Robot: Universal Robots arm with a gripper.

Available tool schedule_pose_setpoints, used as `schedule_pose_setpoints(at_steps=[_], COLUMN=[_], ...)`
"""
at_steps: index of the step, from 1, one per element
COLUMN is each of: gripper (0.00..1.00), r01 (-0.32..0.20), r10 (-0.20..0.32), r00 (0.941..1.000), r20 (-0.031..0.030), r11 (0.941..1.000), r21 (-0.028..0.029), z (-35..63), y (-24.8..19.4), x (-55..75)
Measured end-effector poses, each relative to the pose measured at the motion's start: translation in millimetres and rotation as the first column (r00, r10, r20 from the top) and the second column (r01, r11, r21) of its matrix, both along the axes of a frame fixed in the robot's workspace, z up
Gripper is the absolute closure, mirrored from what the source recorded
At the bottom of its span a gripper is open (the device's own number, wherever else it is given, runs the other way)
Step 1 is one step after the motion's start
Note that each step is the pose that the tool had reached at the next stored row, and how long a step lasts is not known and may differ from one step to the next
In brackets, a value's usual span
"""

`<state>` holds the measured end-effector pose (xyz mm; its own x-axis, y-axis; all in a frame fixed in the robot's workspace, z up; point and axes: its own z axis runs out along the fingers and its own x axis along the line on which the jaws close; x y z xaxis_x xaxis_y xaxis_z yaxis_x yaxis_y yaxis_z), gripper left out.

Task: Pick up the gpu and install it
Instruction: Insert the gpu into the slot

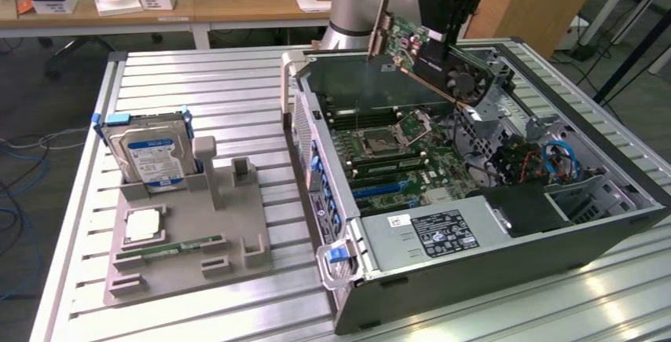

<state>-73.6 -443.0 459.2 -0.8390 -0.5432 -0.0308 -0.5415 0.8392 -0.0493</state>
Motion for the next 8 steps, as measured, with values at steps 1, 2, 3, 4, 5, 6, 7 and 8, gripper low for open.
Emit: schedule_pose_setpoints(at_steps=[1,2,3,4,5,6,7,8], gripper=[0.74,0.74,0.74,0.74,0.74,0.74,0.74,0.74], r01=[-0.005,-0.011,-0.016,-0.022,-0.028,-0.033,-0.039,-0.044], r10=[0.005,0.011,0.016,0.022,0.028,0.033,0.039,0.044], r00=[1.0,0.9999,0.9999,0.9998,0.9996,0.9995,0.9993,0.999], r20=[0.0,0.0,0.0,0.0,0.0,0.0,0.0,0.0], r11=[1.0,0.9999,0.9999,0.9998,0.9996,0.9995,0.9993,0.999], r21=[0.0,0.0,0.0,0.0,0.0,0.0,0.0001,0.0], z=[0.0,0.0,0.0,0.0,0.0,0.0,0.0,0.0], y=[0.0,0.0,0.0,0.0,0.0,0.0,0.0,0.0], x=[0.0,0.0,0.0,0.0,0.0,0.0,0.0,0.0])
